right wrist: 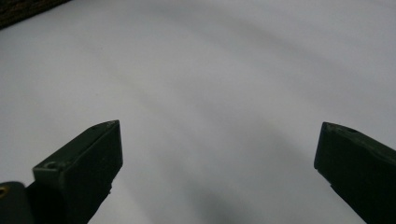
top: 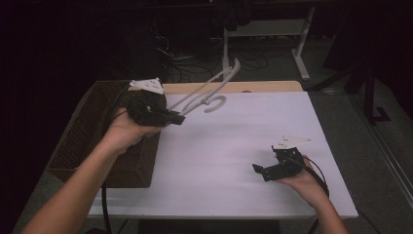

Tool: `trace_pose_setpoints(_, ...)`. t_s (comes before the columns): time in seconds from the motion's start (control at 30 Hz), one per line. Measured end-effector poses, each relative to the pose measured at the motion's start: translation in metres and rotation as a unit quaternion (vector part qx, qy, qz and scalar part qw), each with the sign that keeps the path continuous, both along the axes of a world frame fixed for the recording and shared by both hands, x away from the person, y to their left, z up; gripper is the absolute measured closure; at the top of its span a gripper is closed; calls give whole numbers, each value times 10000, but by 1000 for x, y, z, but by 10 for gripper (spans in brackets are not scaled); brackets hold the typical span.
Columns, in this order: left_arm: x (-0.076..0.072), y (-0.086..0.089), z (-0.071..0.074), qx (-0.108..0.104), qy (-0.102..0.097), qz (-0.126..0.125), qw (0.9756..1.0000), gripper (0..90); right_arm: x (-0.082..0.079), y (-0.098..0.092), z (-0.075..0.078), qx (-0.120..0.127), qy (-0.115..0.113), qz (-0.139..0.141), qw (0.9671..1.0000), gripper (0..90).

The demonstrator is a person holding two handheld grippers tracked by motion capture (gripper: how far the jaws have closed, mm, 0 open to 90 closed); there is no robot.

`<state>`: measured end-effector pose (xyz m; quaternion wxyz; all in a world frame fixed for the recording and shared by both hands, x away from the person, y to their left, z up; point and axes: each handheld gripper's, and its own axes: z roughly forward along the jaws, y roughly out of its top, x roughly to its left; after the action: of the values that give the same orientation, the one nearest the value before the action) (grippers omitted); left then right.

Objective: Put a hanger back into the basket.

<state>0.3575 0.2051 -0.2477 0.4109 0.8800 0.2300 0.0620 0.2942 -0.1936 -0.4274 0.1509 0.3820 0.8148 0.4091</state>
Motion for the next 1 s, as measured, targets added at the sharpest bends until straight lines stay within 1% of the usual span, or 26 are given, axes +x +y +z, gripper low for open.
trace_pose_setpoints(0.03,1,8,6,21,-62,66,10000,820,-2,0,-2,1,18,-16,10000,8)
trace_pose_setpoints(0.1,2,20,13,70,-148,128,9998,820,-4,0,-5,-8,58,2,10000,8)
trace_pose_setpoints(0.13,2,20,13,70,-148,128,9998,820,-4,0,-5,-8,58,2,10000,8)
trace_pose_setpoints(0.17,3,35,19,120,-214,228,9994,820,-6,-1,-7,-38,82,7,10000,8)
trace_pose_setpoints(0.2,3,43,21,147,-255,266,9992,820,-6,-1,-8,-54,77,27,10000,9)
trace_pose_setpoints(0.23,3,43,21,147,-255,266,9992,820,-6,-1,-8,-54,77,27,10000,9)
trace_pose_setpoints(0.27,2,60,22,162,-277,350,9989,819,-6,-2,-8,-75,72,3,9999,8)
trace_pose_setpoints(0.37,0,83,20,205,-281,481,9982,820,-5,-4,-8,-27,83,-34,10000,8)
trace_pose_setpoints(0.43,-3,99,16,259,-276,576,9976,820,-5,-5,-9,-49,76,-47,9999,9)
trace_pose_setpoints(0.57,-6,127,2,213,-206,738,9968,819,-3,-7,-9,-51,83,-98,9999,8)
trace_pose_setpoints(0.6,-6,127,2,213,-206,738,9968,819,-3,-8,-9,-53,89,-104,9999,9)
trace_pose_setpoints(0.63,-7,140,-7,205,-157,856,9960,820,-3,-8,-9,-68,91,-108,9999,9)
trace_pose_setpoints(0.8,-8,169,-28,255,-1,1112,9935,819,-2,-10,-10,-85,94,-140,9998,8)
trace_pose_setpoints(0.9,-9,183,-40,257,110,1244,9918,819,-1,-11,-10,-90,111,-169,9998,9)
trace_pose_setpoints(0.93,-9,183,-40,257,110,1244,9918,819,-1,-11,-10,-90,111,-169,9998,9)
trace_pose_setpoints(0.97,-9,190,-47,306,178,1297,9909,819,-1,-11,-11,-117,116,-167,9997,9)
trace_pose_setpoints(1.0,-9,190,-47,306,178,1297,9909,819,-1,-11,-11,-117,116,-167,9997,9)
